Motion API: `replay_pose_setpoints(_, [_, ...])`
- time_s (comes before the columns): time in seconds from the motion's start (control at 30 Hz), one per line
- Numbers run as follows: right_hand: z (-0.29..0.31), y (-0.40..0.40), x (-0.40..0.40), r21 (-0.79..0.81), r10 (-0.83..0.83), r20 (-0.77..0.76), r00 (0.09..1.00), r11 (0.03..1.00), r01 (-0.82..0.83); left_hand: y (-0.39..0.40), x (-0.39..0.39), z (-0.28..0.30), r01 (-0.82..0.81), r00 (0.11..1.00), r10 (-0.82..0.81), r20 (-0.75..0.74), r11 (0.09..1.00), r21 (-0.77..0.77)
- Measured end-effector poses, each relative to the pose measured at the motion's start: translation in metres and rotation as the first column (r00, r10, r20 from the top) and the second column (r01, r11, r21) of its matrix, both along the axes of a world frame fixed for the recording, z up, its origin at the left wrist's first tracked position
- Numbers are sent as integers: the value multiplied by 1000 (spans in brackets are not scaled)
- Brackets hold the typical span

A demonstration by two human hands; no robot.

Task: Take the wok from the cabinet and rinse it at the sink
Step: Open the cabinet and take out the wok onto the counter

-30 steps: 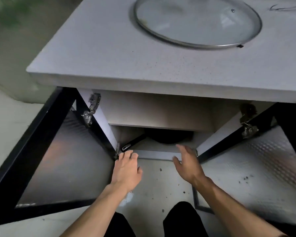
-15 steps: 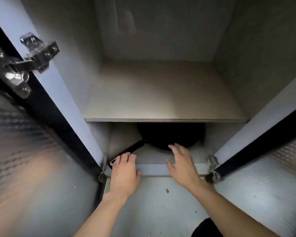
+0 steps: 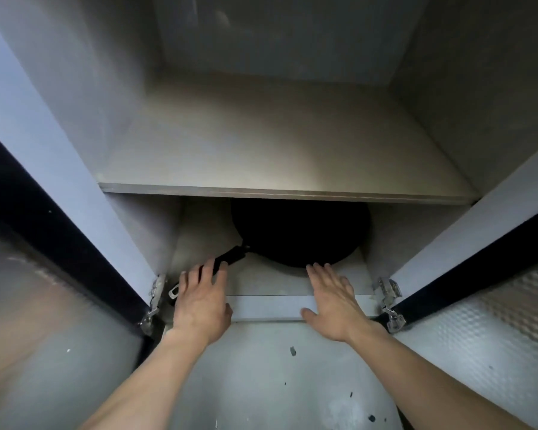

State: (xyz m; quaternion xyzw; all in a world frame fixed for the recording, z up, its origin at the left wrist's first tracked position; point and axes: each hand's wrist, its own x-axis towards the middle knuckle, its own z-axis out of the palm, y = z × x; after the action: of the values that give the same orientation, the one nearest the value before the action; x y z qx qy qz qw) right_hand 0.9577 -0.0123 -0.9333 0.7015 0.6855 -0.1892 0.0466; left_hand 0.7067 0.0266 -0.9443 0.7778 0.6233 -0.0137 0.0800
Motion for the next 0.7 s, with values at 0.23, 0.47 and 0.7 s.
replay_pose_setpoints(0.23, [-4, 8, 4, 3, 0, -10, 1000, 1000, 0, 2, 2, -4, -25, 999, 24, 24, 999, 39])
replay_pose_setpoints(0.47, [-7, 11, 5, 17, 37, 36, 999, 999, -38, -4, 1, 1, -45, 999, 47, 22, 998, -47])
replay_pose_setpoints(0.7, [-2, -3, 4, 80, 108, 39, 993, 991, -111, -22, -9, 13, -44, 999, 43, -21, 995, -89])
